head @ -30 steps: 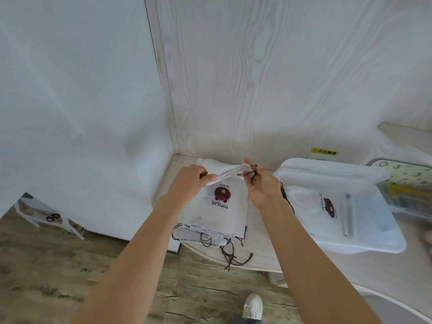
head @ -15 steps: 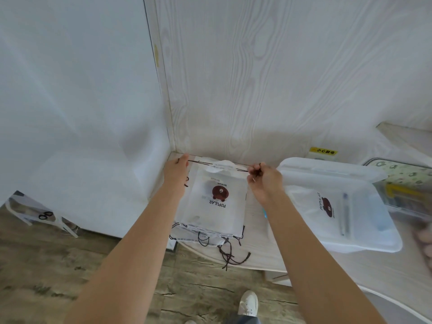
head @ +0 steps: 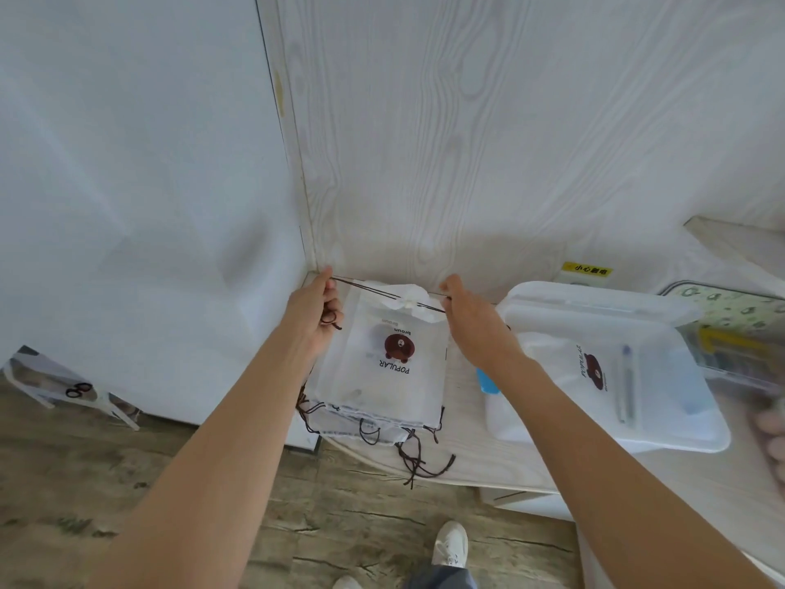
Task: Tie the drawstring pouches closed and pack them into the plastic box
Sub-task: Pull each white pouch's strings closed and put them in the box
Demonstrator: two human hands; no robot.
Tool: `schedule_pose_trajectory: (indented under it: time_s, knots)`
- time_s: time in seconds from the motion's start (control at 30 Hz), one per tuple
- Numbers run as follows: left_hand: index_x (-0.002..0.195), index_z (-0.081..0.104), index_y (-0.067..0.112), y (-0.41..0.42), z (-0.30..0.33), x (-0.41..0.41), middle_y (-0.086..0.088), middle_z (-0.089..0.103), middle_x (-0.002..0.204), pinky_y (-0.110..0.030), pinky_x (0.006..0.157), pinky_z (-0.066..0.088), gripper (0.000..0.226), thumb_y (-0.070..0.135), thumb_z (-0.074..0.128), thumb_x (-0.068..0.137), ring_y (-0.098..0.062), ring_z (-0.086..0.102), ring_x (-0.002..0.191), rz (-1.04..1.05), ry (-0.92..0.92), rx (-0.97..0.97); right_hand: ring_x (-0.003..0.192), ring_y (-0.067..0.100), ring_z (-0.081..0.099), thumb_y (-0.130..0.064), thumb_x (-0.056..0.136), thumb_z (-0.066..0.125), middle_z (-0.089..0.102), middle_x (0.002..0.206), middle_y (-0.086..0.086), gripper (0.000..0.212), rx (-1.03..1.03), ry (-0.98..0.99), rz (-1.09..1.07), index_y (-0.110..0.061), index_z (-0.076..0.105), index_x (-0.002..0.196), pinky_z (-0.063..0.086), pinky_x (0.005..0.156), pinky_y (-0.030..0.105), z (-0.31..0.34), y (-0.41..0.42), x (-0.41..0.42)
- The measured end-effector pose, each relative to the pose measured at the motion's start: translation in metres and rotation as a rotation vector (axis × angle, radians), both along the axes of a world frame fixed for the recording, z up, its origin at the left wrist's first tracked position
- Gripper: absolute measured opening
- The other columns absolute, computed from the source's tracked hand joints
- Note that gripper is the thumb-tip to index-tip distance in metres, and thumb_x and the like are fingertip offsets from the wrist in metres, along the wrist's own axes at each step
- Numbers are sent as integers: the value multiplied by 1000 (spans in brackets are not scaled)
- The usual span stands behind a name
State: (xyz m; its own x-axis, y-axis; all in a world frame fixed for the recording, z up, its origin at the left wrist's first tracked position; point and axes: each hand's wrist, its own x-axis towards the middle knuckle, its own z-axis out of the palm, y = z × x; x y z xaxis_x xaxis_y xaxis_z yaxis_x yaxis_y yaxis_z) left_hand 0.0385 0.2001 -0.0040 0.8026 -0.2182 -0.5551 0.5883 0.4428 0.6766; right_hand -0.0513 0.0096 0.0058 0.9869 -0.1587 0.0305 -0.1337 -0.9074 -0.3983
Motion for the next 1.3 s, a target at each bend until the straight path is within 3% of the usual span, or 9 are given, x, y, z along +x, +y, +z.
schedule_pose_trajectory:
  time_s: [0.13, 0.23, 0.4, 0.6, 0.67, 0.77, 0.87, 1.03, 1.3]
  knots:
    - [67, 47, 21, 8, 9, -8, 12, 26, 45, -13, 32, 15, 31, 36, 50, 94, -3, 24, 37, -221, -27, -72, 99, 32, 55, -23, 97, 44, 55, 108, 11, 27, -211, 97, -2, -7, 50, 118, 38, 71, 35, 0, 8, 0]
    - [86, 59, 17, 8, 13, -16, 10, 16, 46, -13, 30, 11, 25, 29, 41, 97, -5, 16, 37, -370, -43, -145, 91, 30, 56, -15, 94, 45, 57, 98, 10, 18, -291, 106, -79, -6, 60, 95, 33, 64, 31, 2, 13, 0]
    - [117, 62, 20, 3, 11, -31, 12, 16, 49, -16, 37, 11, 28, 23, 44, 97, -4, 16, 43, -570, -192, -4, 70, 21, 53, -28, 88, 60, 60, 74, 5, 22, 151, 127, -259, -9, 69, 80, 30, 50, 25, 3, 14, -1]
    - [111, 68, 33, -13, 4, -42, 0, 28, 68, -22, 62, 38, 31, 16, 60, 86, -12, 35, 66, -674, -297, 78, 88, 23, 61, -33, 83, 66, 68, 87, 5, 20, 286, 154, -301, -14, 65, 76, 48, 75, 36, 1, 15, -1]
    - [115, 62, 44, -15, 2, -45, -3, 36, 76, -30, 79, 39, 40, 17, 61, 86, -21, 36, 78, -735, -337, 110, 81, 20, 58, -35, 81, 67, 62, 77, 0, 24, 278, 145, -328, -18, 55, 69, 45, 72, 34, 3, 14, -3]
    - [128, 46, 52, -17, 3, -50, 0, 42, 67, -29, 75, 38, 55, 14, 58, 90, -16, 42, 69, -793, -413, 229, 58, 12, 50, -33, 81, 68, 51, 61, -3, 31, 404, 120, -383, -15, 49, 66, 38, 64, 28, 9, 11, -11]
    - [140, 26, 49, -21, 8, -56, 5, 43, 50, -27, 67, 40, 70, 10, 56, 91, -12, 40, 54, -851, -507, 366, 58, 12, 50, -27, 83, 67, 60, 71, 2, 25, 747, 105, -402, -10, 57, 68, 32, 53, 24, 17, 12, -20]
    - [141, 13, 55, -31, 6, -62, -4, 63, 58, -25, 61, 45, 83, 13, 61, 87, -15, 57, 61, -857, -621, 509, 52, 5, 55, -18, 92, 56, 67, 89, 4, 18, 1479, 189, -356, -9, 66, 81, 35, 40, 15, 23, 18, -27]
    - [134, 4, 65, -36, 3, -65, -4, 72, 82, -25, 58, 52, 92, 17, 64, 83, -20, 68, 68, -874, -698, 584, 56, 6, 49, -24, 92, 56, 66, 86, -1, 19, 1350, 193, -260, -13, 71, 91, 34, 48, 15, 14, 22, -33]
